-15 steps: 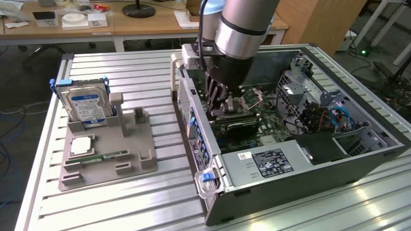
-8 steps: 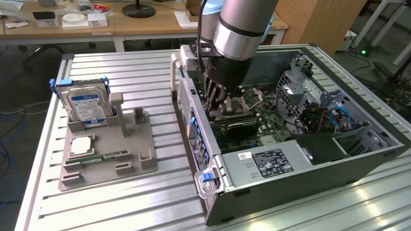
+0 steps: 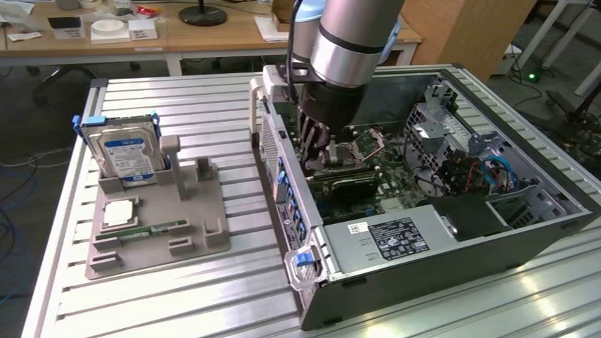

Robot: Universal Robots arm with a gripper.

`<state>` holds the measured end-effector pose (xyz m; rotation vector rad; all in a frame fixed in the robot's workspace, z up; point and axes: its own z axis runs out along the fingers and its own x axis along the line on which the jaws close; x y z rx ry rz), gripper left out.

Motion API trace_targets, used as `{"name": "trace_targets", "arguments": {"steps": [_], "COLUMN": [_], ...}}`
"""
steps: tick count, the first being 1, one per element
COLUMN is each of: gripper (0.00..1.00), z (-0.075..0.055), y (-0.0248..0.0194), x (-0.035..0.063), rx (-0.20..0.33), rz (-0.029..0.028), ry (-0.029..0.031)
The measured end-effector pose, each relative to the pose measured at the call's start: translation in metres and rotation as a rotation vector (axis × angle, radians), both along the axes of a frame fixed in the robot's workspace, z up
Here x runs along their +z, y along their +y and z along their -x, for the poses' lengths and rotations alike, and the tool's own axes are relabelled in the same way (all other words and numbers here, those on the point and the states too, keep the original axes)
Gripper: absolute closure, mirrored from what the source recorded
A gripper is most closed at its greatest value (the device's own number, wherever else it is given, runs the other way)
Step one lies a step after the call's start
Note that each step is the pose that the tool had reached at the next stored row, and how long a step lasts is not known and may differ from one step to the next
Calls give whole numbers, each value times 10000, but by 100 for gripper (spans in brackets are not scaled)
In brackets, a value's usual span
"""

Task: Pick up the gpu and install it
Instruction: 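Press down on the gpu until it lock into place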

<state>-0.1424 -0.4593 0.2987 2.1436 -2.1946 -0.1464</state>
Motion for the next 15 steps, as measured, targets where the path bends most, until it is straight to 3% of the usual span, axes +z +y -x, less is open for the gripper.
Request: {"name": "trace_targets", "arguments": {"steps": [10, 15], "gripper": [89, 89], "z": [-1, -45], "y": [6, 31], "x": [-59, -77], "rx": [1, 4], "rz": [0, -2], "ry": [6, 20]}}
